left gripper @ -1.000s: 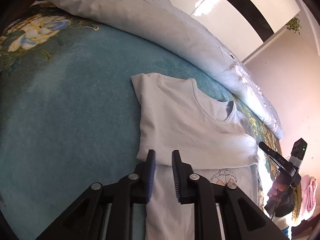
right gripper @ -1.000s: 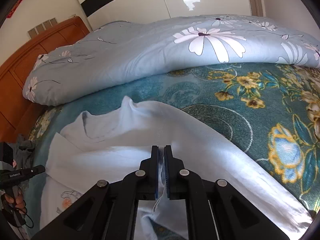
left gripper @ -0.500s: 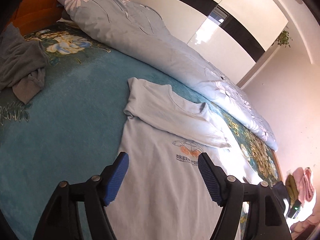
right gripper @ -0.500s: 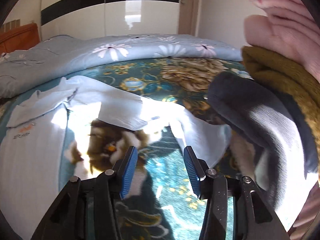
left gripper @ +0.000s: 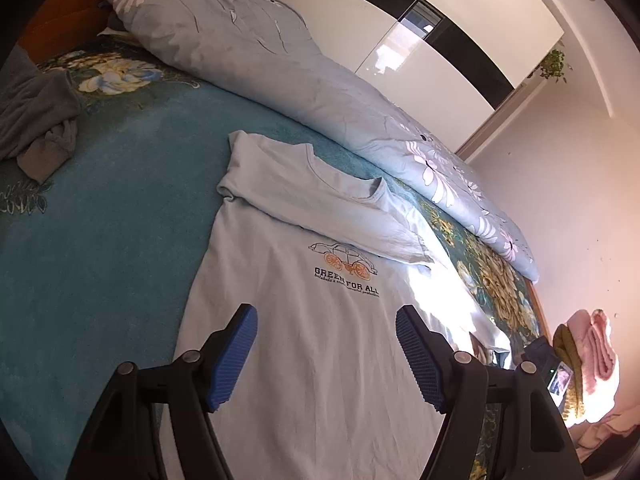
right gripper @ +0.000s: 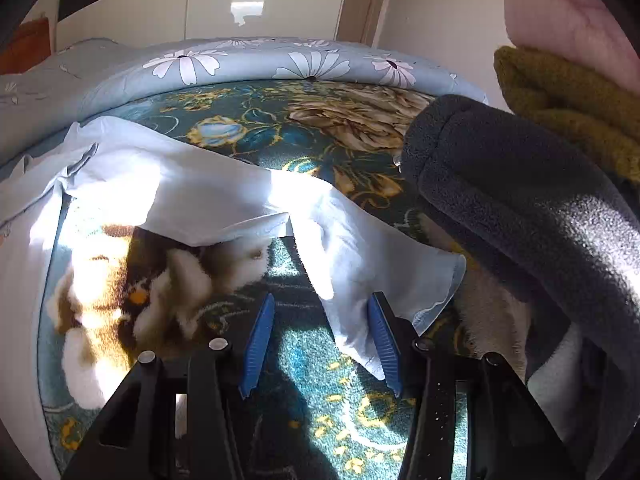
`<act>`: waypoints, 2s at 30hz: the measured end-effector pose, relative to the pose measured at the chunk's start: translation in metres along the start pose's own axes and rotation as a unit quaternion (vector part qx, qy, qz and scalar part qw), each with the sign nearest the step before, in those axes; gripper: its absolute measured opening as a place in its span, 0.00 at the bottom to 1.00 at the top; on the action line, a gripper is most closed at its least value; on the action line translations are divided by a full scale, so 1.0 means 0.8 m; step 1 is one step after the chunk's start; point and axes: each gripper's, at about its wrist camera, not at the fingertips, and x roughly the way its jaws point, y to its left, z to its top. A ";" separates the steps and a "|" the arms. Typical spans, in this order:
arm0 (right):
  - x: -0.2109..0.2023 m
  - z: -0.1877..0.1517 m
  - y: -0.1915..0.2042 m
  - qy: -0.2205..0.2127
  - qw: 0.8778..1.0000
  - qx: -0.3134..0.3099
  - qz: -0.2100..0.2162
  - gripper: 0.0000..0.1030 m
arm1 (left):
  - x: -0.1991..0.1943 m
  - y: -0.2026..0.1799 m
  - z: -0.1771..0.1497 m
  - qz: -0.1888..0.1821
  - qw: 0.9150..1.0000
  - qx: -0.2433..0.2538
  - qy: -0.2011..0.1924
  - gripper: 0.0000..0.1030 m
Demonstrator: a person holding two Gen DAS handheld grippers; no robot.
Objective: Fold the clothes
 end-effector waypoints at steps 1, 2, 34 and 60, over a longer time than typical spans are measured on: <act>0.001 0.003 -0.004 0.000 1.000 0.005 -0.001 0.27 | -0.001 0.003 0.001 -0.001 1.000 -0.004 -0.001 0.73; 0.002 0.008 -0.006 -0.001 1.000 0.006 -0.003 0.18 | -0.002 0.006 0.001 -0.003 1.000 -0.006 -0.004 0.73; -0.062 0.067 0.474 -0.056 0.898 -0.337 0.276 0.13 | -0.016 0.124 0.013 0.043 0.994 -0.096 -0.012 0.73; -0.031 0.137 0.199 -0.092 0.931 0.002 0.352 0.70 | 0.186 -0.120 0.044 0.058 0.962 0.244 0.104 0.73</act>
